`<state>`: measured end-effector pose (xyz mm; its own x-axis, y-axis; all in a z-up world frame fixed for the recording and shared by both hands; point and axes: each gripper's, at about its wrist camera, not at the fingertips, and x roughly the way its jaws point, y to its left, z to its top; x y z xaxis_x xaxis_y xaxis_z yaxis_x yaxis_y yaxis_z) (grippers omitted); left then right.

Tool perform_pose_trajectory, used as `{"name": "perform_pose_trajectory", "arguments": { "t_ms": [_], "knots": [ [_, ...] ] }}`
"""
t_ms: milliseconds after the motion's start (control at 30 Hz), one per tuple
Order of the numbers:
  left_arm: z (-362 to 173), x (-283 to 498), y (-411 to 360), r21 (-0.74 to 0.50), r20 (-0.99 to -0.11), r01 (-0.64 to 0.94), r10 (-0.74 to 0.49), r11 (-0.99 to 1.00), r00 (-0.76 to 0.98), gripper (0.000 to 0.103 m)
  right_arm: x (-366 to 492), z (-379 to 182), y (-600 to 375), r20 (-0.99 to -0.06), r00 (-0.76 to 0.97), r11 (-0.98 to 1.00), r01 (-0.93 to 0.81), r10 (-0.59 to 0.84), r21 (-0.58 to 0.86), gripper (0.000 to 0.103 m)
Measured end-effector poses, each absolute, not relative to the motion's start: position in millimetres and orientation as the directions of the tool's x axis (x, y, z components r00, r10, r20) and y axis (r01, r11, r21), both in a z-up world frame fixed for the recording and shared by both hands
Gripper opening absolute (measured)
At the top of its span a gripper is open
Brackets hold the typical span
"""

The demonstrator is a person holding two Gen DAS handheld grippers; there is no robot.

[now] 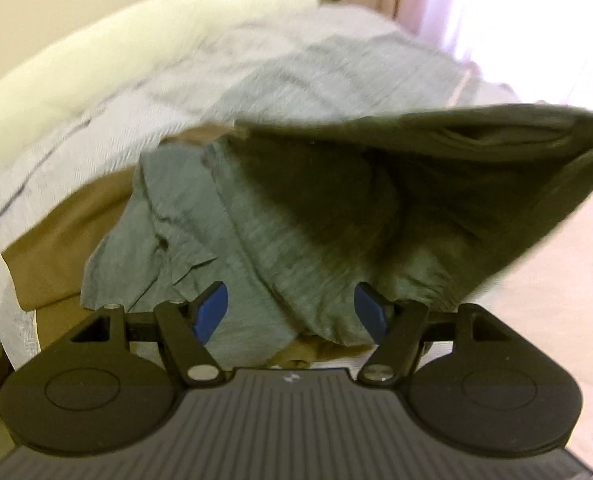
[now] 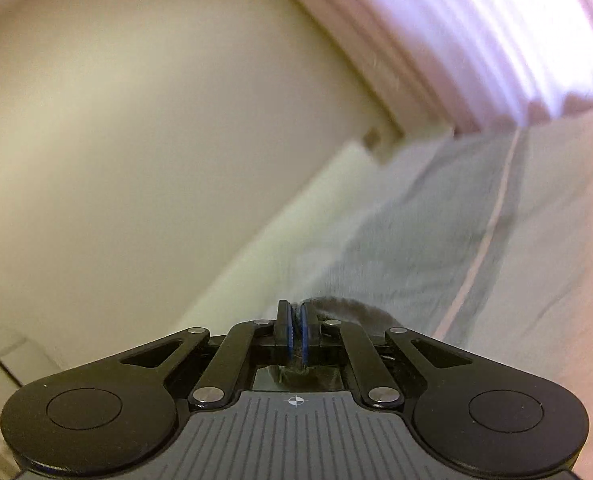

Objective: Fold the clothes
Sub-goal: 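Grasp the green plaid shirt with the right gripper and lift it off the pile, then drop the shirt onto the open blanket with the right gripper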

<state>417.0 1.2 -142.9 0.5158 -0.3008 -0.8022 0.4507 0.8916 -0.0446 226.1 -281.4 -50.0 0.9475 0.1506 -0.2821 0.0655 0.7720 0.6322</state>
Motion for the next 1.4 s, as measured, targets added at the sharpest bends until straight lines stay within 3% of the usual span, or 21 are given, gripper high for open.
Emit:
{"name": "perform_pose_trajectory", "arguments": {
  "t_ms": [200,267,333,400,433,467,667,800,1067,1400],
  "knots": [
    [-97,336,-29,-0.079,-0.763,0.553,-0.407,0.829,0.501,0.067,92,8,-325,-0.221,0.975,0.739,0.165,-0.021,0.654,0.000],
    [-88,302,-45,-0.095,-0.757,0.598,-0.448,0.796,0.476,0.067,47,20,-344,-0.269,0.954,0.725,0.277,-0.131,0.630,0.000],
    [-83,269,-61,-0.109,-0.755,0.638,-0.481,0.763,0.446,0.067,5,21,-363,-0.408,0.877,0.697,0.458,-0.253,0.551,0.004],
    [-83,235,-76,-0.113,-0.758,0.673,-0.501,0.731,0.417,0.067,-35,8,-377,-0.509,0.802,0.649,0.571,-0.311,0.503,0.026],
    [-84,218,-84,-0.112,-0.762,0.689,-0.507,0.716,0.403,0.067,-57,0,-383,-0.552,0.765,0.621,0.617,-0.332,0.482,0.068],
    [-85,200,-92,-0.111,-0.767,0.703,-0.511,0.702,0.389,0.067,-78,-9,-385,-0.583,0.737,0.603,0.648,-0.342,0.465,0.083],
    [-111,119,-114,-0.056,-0.835,0.732,-0.434,0.679,0.338,0.067,-146,-85,-370,-0.799,0.549,0.613,0.727,-0.245,0.311,0.083],
    [-129,81,-117,0.004,-0.878,0.729,-0.347,0.685,0.330,0.067,-157,-123,-346,-0.871,0.466,0.686,0.685,-0.155,0.244,0.083],
    [-136,36,-101,0.055,-0.883,0.702,-0.293,0.710,0.366,0.067,-145,-138,-302,-0.883,0.465,0.814,0.535,-0.063,0.224,0.083],
    [-132,40,-78,0.078,-0.881,0.679,-0.268,0.730,0.389,0.067,-118,-150,-310,-0.888,0.447,0.796,0.575,-0.109,0.192,0.083]
  ]
}}
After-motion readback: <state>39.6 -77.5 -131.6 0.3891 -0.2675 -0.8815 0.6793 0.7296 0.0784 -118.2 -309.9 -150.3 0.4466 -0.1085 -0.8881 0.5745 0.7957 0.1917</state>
